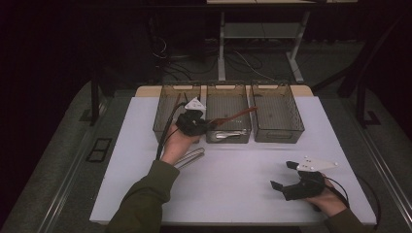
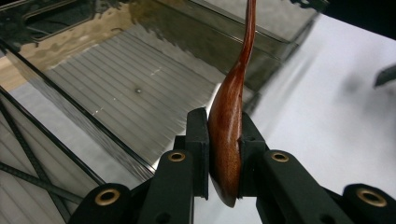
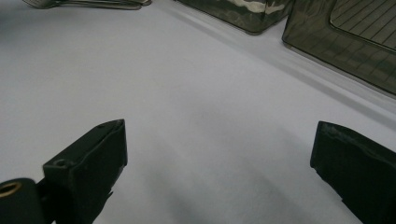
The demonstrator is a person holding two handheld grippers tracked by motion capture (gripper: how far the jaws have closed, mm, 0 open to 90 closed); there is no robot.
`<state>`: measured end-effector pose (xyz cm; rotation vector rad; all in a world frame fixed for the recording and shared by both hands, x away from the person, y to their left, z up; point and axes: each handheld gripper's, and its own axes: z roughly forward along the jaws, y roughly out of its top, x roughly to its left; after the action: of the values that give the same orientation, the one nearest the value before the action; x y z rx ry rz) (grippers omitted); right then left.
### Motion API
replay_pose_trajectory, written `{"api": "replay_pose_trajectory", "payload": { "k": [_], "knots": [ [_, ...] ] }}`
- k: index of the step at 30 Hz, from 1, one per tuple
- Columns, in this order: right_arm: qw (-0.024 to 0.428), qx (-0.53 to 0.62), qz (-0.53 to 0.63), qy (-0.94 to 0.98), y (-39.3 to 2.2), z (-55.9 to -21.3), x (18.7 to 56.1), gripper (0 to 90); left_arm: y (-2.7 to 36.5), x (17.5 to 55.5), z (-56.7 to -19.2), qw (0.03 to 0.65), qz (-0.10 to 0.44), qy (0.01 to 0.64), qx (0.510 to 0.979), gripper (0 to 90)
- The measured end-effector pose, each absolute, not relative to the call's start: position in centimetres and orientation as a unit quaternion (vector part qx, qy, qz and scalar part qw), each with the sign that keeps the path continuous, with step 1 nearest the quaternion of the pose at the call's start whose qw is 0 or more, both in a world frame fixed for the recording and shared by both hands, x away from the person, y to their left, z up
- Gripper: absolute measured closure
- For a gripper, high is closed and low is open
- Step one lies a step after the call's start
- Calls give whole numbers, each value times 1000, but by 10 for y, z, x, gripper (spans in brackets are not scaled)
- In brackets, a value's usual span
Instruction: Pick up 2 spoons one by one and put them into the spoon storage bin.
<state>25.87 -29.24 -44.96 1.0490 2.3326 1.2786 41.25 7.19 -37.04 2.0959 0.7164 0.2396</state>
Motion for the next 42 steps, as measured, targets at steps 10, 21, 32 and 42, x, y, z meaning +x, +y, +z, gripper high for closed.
{"api": "replay_pose_trajectory", "payload": {
  "k": [10, 21, 32, 42],
  "knots": [
    [141, 364, 443, 807, -293, -450, 258, 38, 61, 441, -383, 424, 108, 325, 838, 785],
    [141, 364, 444, 807, -294, -449, 258, 38, 57, 450, -395, 406, 108, 345, 840, 733],
    [141, 364, 443, 807, -293, -450, 258, 38, 57, 444, -387, 432, 111, 335, 830, 513],
    [141, 364, 443, 807, -293, -450, 258, 38, 60, 430, -377, 436, 93, 308, 841, 390]
  ]
}}
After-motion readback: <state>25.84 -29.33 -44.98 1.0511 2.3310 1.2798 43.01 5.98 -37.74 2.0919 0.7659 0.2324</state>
